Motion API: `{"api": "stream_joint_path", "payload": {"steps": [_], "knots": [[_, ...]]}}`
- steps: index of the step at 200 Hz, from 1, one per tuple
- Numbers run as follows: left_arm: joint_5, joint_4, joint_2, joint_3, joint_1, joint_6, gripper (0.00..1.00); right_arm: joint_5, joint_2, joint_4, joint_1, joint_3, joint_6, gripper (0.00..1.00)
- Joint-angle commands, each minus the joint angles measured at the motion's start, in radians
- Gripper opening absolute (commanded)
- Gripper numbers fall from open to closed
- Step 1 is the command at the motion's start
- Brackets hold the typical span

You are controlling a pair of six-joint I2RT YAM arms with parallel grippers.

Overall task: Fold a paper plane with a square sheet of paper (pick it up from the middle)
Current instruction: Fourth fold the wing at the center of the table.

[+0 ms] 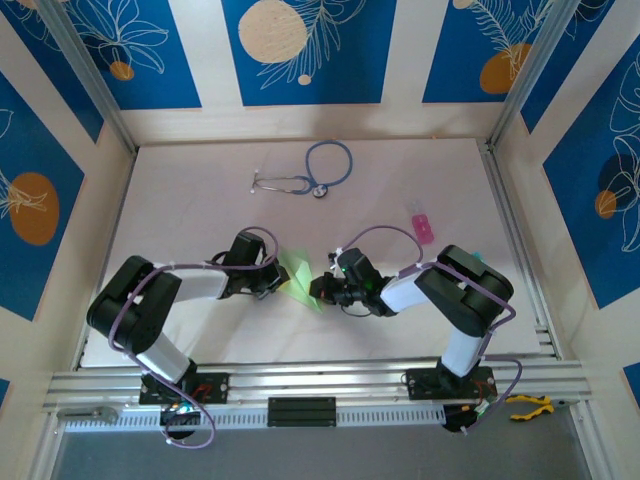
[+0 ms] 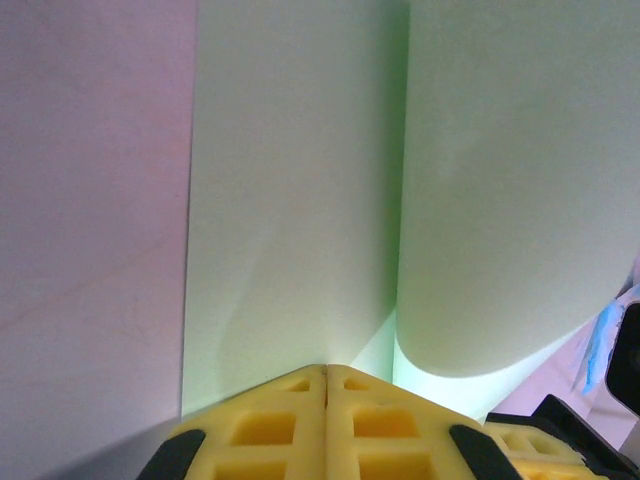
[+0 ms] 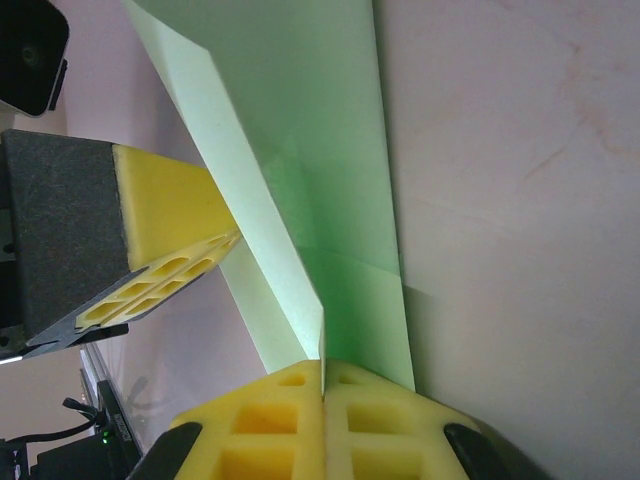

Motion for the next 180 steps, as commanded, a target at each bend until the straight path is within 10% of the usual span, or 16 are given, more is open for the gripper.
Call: {"api": "stream_joint_path", "payload": {"steps": [1, 180], "knots": [[-0.02, -0.031, -0.032, -0.001, -0.007, 0.034, 0.06, -0.006, 0.034, -0.051, 0.007, 0.005, 0.016, 0.04], [0.157, 0.232, 0.111, 0.07, -0.007, 0.044, 0.06, -0.019, 0.041, -0.071, -0.007, 0.009, 0.021, 0.03]]}}
